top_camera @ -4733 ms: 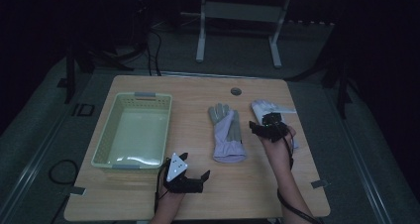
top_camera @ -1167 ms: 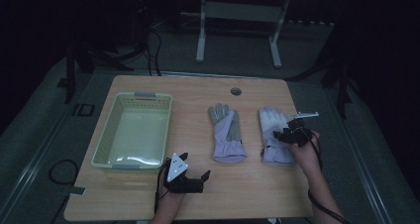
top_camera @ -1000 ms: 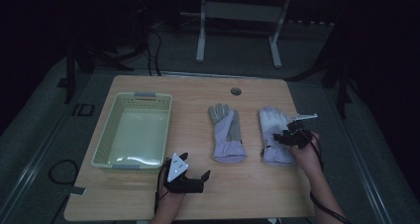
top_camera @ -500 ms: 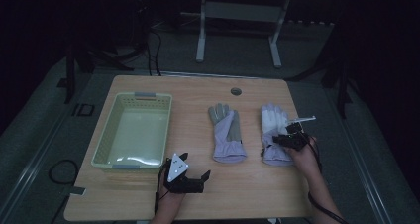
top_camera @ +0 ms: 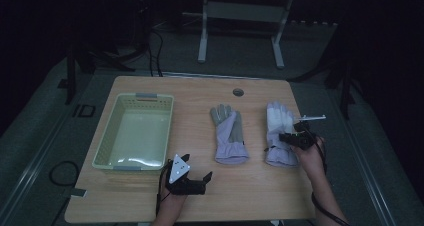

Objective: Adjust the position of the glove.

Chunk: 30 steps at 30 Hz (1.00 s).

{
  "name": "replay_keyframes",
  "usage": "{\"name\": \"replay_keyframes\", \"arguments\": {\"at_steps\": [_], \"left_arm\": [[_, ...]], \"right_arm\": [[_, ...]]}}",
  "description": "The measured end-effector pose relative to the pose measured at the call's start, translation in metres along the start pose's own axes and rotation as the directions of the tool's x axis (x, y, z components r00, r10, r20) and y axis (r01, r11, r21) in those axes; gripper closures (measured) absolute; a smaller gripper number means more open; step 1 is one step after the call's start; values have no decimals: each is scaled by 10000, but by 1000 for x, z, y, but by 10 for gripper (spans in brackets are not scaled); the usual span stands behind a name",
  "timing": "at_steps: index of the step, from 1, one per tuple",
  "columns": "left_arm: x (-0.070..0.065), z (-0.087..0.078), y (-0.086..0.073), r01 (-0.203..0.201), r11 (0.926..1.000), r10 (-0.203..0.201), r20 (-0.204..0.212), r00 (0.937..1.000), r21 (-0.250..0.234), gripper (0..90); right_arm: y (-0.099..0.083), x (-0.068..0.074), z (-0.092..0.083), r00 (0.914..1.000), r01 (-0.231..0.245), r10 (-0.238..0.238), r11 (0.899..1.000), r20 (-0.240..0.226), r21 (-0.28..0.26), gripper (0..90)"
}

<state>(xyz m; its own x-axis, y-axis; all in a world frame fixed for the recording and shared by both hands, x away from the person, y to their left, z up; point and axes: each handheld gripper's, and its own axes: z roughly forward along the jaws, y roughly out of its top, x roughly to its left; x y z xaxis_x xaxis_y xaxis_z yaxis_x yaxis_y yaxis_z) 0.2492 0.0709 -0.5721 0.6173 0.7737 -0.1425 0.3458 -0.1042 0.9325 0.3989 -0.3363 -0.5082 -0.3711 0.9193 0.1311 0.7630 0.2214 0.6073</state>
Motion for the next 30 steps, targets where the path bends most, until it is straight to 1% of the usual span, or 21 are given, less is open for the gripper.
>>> {"name": "replay_keyframes", "arguments": {"at_steps": [4,8,10,13,20,22,25,30], "left_arm": [[0,0,0,-24,10000,24,-2,10000,4,0],[0,0,0,-22,10000,22,-4,10000,2,0],[0,0,0,-33,10000,33,-13,10000,3,0],[0,0,0,-37,10000,37,-13,10000,9,0],[0,0,0,-52,10000,52,-13,10000,16,0],[0,0,0,-38,10000,38,-15,10000,17,0],[0,0,0,-34,10000,34,-7,10000,15,0],[0,0,0,-34,10000,34,-2,10000,8,0]], "right_arm": [[6,5,-11,10000,15,-14,9998,17,-215,798],[15,10,-25,9999,37,-41,9992,-108,-390,799],[19,12,-32,9999,91,-96,9984,-89,-553,799],[27,15,-43,9998,137,-146,9977,-130,-661,799],[41,26,-61,9994,283,-299,9954,-154,-915,798],[46,30,-64,9993,298,-318,9945,-184,-1009,799],[53,40,-68,9986,468,-493,9932,-204,-1063,798],[63,58,-69,9966,675,-725,9910,-398,-1157,798]]}}
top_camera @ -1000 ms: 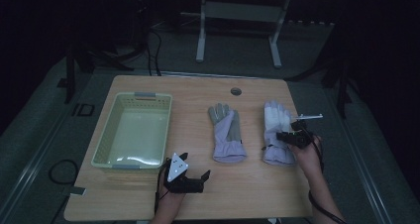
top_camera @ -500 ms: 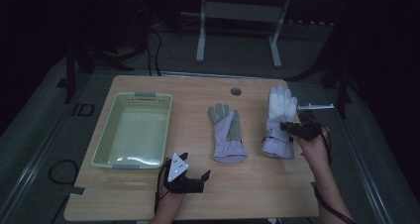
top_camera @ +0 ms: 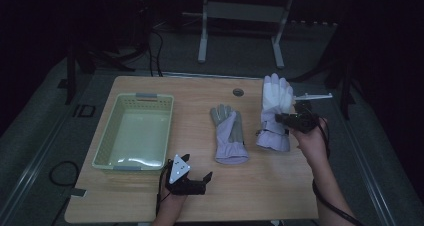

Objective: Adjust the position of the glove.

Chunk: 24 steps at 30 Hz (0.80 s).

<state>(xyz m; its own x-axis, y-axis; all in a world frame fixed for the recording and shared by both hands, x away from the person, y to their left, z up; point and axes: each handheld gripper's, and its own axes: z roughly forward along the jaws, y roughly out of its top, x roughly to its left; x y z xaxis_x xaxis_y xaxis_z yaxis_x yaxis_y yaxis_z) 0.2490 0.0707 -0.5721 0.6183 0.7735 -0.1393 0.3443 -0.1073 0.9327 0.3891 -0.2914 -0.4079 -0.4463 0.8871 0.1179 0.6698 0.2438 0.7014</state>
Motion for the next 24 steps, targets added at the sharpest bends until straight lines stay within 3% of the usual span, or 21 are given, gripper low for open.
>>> {"name": "replay_keyframes", "arguments": {"at_steps": [12,17,24], "left_arm": [[1,0,0,48,10000,-48,26,10000,-16,0],[0,0,0,9,10000,-9,36,10000,-20,0],[0,0,0,-1,10000,1,29,10000,-19,0]], "right_arm": [[22,56,14,9954,624,-612,9980,-734,140,798],[27,82,23,9908,1109,-1085,9935,-807,252,796],[25,103,42,9882,1247,-1195,9909,-955,508,796]]}}
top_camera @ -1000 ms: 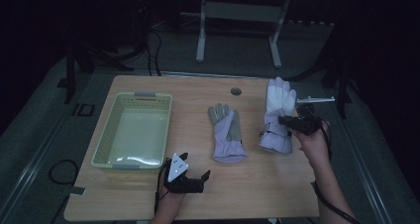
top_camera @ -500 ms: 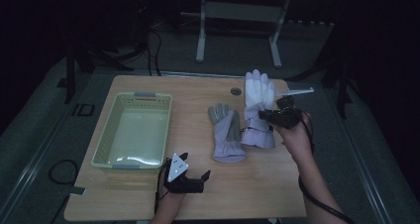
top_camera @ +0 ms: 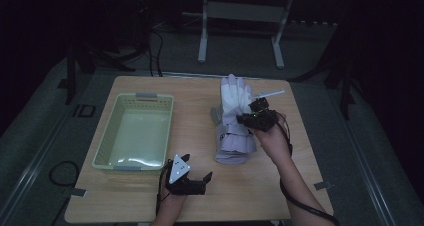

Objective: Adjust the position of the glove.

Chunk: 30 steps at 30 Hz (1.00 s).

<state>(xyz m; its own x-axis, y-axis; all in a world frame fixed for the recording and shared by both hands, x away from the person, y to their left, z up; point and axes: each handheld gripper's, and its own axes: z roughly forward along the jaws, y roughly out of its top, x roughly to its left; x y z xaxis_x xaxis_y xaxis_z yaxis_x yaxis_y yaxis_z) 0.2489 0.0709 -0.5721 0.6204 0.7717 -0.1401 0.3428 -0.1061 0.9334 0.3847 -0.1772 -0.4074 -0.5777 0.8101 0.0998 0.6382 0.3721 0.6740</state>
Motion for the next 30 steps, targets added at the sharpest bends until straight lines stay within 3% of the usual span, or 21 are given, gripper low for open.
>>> {"name": "replay_keyframes", "arguments": {"at_steps": [6,12,21,25,30], "left_arm": [[0,0,0,16,10000,-16,24,10000,-8,0],[0,0,0,24,10000,-24,41,10000,-17,0],[0,0,0,18,10000,-18,69,10000,-10,0],[0,0,0,-5,10000,5,69,10000,-3,0],[0,0,0,20,10000,-20,78,10000,-15,0]], "right_arm": [[-5,7,19,10000,44,-42,9989,-63,477,794],[-11,2,36,9999,-52,63,9970,-138,774,793],[-16,-1,58,9995,-309,296,9921,122,1218,790],[-22,-3,68,9984,-377,316,9896,462,1391,789],[-24,-7,74,9981,-463,393,9868,477,1554,788]]}}
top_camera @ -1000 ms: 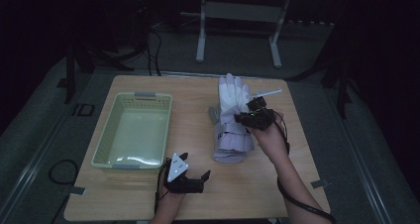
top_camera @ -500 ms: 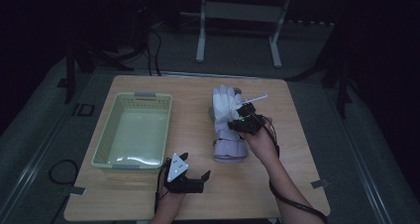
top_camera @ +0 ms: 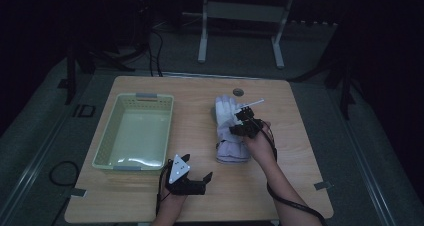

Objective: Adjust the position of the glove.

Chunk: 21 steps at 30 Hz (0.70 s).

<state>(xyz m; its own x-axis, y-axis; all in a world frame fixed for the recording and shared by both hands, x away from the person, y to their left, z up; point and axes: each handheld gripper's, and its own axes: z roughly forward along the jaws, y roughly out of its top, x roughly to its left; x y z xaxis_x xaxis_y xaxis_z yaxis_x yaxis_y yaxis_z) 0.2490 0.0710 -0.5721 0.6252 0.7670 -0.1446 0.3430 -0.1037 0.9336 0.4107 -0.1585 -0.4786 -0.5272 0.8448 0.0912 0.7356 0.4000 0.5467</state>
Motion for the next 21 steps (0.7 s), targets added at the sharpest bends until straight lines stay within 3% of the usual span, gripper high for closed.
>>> {"name": "replay_keyframes", "arguments": {"at_steps": [6,14,21], "left_arm": [[0,0,0,-14,10000,14,-3,10000,6,0],[0,0,0,-1,10000,1,5,10000,0,0],[0,0,0,-10,10000,10,40,10000,0,0]], "right_arm": [[4,0,-7,9995,-69,79,9994,290,-350,788],[1,-5,11,9990,-349,346,9993,278,98,780],[-5,-4,19,9998,-116,112,9995,160,283,778]]}}
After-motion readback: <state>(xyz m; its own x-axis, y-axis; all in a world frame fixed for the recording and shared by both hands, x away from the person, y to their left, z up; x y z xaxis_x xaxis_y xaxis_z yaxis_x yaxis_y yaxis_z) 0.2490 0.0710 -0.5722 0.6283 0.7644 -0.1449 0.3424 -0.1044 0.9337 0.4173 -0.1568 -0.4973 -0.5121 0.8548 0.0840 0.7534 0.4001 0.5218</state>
